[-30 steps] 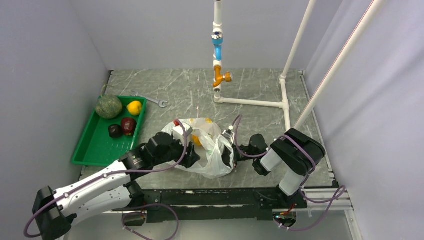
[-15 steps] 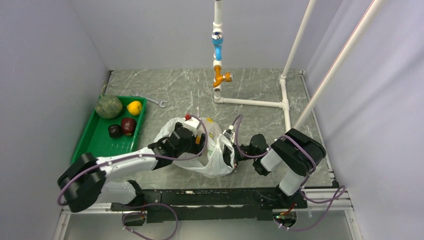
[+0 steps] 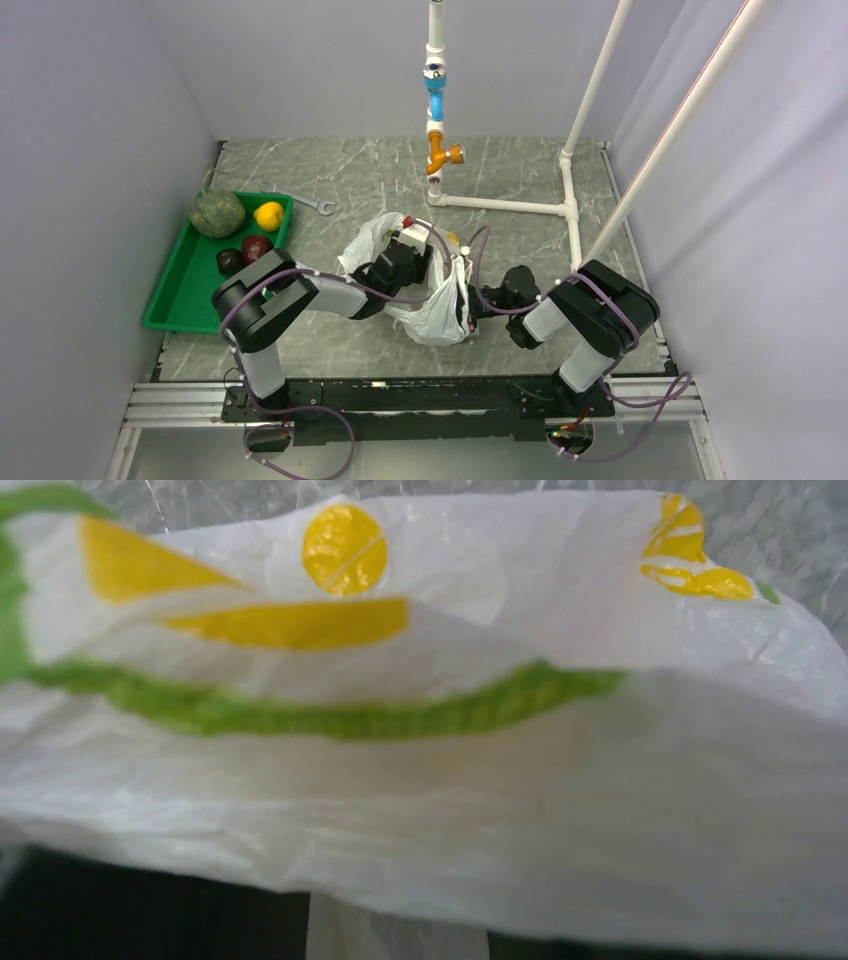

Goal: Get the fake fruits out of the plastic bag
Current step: Take out the fake fruit from the plastic bag, then place the fake fruit in the bin, then reset both arms

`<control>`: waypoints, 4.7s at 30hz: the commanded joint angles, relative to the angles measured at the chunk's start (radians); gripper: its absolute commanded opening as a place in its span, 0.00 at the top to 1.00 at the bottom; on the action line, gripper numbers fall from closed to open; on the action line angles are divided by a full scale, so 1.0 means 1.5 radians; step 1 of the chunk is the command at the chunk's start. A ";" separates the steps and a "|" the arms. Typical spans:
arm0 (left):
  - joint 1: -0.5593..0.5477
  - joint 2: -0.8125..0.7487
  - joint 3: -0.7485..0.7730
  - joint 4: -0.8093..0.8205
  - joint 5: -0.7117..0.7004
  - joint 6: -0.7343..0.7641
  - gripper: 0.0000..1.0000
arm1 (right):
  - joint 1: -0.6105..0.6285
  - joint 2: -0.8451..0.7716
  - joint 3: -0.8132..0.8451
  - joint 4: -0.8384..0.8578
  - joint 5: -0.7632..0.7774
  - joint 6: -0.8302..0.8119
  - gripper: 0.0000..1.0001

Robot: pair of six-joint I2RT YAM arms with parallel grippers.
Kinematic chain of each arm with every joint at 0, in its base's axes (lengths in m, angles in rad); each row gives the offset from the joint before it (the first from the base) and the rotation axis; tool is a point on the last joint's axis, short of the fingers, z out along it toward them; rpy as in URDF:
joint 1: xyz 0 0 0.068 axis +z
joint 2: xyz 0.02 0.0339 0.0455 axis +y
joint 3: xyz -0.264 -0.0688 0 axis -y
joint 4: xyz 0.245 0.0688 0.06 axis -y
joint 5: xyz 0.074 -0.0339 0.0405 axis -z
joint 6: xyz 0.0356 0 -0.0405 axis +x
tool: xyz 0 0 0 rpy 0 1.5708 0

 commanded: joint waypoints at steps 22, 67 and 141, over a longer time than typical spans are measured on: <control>-0.019 -0.597 -0.077 -0.546 0.216 -0.113 0.89 | -0.042 -0.290 0.047 -0.672 0.229 -0.453 1.00; 0.385 -0.665 0.010 -1.035 -0.372 -0.413 0.26 | -0.067 -0.363 -0.032 -0.437 0.074 -0.385 1.00; 0.311 -1.017 0.353 -0.863 -0.005 -0.024 0.01 | -0.032 -0.783 0.624 -1.318 1.062 -0.706 0.00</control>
